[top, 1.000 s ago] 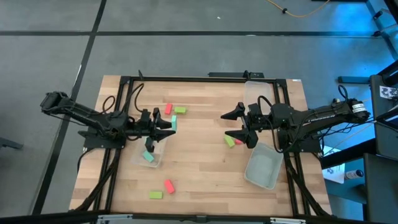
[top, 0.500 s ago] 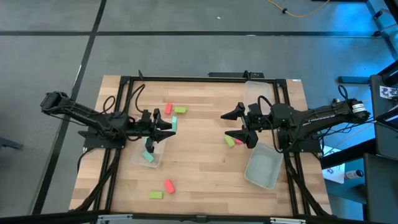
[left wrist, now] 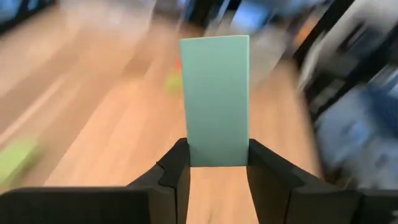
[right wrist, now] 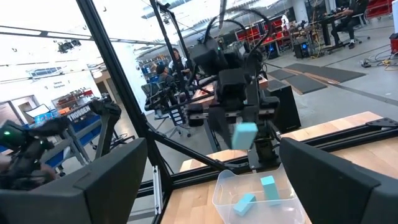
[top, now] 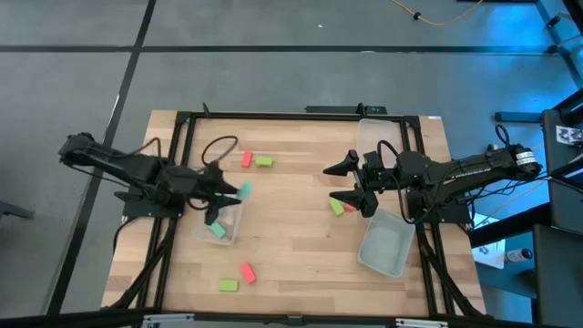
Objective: Sort & place blocks by color
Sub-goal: Put the blue block into the left transparent bin, then put the top left green block into the right transparent bin
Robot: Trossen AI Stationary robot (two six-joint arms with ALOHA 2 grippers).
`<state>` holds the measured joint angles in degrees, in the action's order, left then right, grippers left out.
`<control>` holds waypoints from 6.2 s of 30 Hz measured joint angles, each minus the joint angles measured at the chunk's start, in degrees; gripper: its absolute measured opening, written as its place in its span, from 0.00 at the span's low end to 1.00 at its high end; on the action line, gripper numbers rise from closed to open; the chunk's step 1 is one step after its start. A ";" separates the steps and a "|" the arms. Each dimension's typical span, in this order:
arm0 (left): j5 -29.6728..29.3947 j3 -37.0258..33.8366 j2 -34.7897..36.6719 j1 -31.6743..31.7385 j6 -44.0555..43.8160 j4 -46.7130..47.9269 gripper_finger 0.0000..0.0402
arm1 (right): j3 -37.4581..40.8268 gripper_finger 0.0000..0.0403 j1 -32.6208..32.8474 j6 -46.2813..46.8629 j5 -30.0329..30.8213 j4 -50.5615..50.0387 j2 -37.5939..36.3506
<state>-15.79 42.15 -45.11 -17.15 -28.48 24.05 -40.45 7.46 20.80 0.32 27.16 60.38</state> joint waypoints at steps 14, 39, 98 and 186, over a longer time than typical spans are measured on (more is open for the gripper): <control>9.50 -4.96 -7.99 -8.01 -15.69 25.94 0.28 | 0.00 0.91 0.01 -0.17 0.02 -2.92 0.00; 11.01 -9.41 -21.16 -4.00 -13.07 20.34 0.28 | 0.00 0.91 -0.09 1.22 0.07 -2.64 0.00; -7.24 -4.72 3.24 3.17 18.14 -35.30 0.54 | 0.02 0.91 -0.11 -9.75 2.60 -1.95 -0.02; 26.69 15.94 -45.39 46.01 44.67 3.26 0.30 | 0.02 0.91 -0.10 -6.03 3.15 -2.99 -0.04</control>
<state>10.90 58.08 -90.49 28.86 16.19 27.30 -40.42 7.37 14.76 3.46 24.17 60.34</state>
